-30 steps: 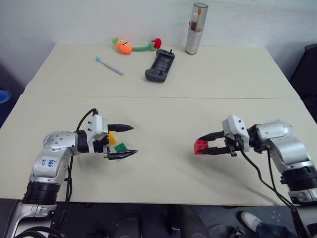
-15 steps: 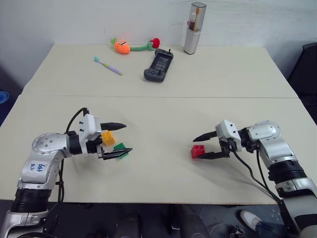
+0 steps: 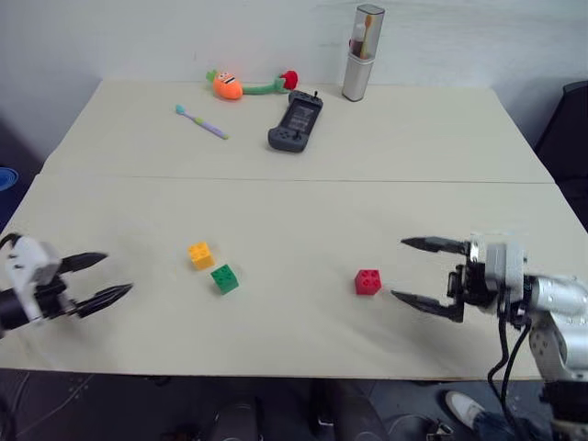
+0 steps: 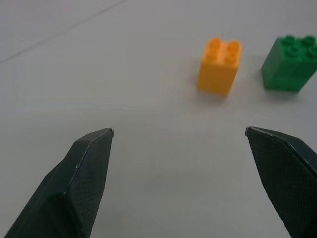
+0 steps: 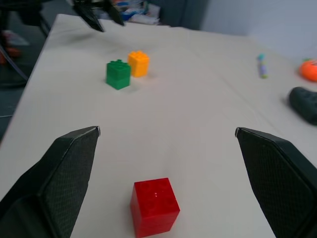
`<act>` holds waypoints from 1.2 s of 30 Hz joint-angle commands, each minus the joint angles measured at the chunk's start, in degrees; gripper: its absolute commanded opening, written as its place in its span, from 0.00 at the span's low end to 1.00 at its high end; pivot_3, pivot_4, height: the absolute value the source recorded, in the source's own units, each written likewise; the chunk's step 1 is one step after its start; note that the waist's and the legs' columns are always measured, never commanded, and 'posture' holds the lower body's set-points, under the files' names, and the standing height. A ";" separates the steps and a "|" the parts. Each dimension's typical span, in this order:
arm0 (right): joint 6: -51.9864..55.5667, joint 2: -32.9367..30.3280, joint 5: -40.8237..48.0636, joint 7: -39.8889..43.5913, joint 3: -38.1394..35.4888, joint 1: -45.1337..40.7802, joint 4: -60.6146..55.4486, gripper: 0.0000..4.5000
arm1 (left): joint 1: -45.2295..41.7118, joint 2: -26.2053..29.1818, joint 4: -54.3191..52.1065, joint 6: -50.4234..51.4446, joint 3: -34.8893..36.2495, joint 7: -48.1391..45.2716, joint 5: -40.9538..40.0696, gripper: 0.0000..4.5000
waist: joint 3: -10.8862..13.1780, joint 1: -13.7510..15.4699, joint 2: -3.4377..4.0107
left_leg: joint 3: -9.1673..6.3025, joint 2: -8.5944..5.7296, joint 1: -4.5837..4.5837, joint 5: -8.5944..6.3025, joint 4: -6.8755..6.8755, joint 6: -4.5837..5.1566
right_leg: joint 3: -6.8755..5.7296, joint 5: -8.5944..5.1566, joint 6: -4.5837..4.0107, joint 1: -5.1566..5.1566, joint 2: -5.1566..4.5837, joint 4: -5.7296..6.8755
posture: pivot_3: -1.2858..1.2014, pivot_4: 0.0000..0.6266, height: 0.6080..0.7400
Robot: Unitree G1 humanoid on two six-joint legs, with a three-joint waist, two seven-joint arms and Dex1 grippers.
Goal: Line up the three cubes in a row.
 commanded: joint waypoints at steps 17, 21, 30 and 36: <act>-6.05 -0.20 1.88 4.91 3.09 1.38 -2.02 1.00 | 9.44 -16.10 -34.81 9.76 -8.72 12.47 -5.46 1.00 | 0.01 -0.07 0.04 | 0.00 -0.08 0.28 0.03 -0.02 -0.04 | 0.05 0.01 -0.02 0.22 -0.10 0.12 | 0.52 0.24 1.00; -5.78 -0.32 1.85 4.17 3.46 1.26 -2.10 1.00 | 7.64 -19.36 -33.90 7.59 -13.10 15.60 -1.92 0.87 | 0.01 0.08 0.04 | 0.00 -0.08 0.37 0.03 -0.02 -0.03 | 0.07 0.01 -0.02 0.33 -0.02 0.11 | 0.52 0.24 1.00; -5.11 -1.05 1.49 2.87 3.60 4.27 -3.79 1.00 | 2.32 -23.92 -30.32 4.22 -17.05 22.20 2.74 0.81 | 0.00 0.25 0.03 | 0.01 -0.09 0.37 0.03 -0.02 -0.02 | 0.10 0.01 -0.02 0.34 -0.02 0.09 | 0.52 0.24 1.00; -5.10 -0.82 1.02 1.18 3.73 4.79 -4.36 1.00 | -0.14 -24.33 -27.81 3.19 -20.67 21.08 3.78 0.81 | 0.00 0.12 0.03 | 0.04 -0.06 0.41 0.03 -0.03 -0.04 | 0.10 0.01 -0.02 0.34 0.02 0.11 | 0.52 0.24 1.00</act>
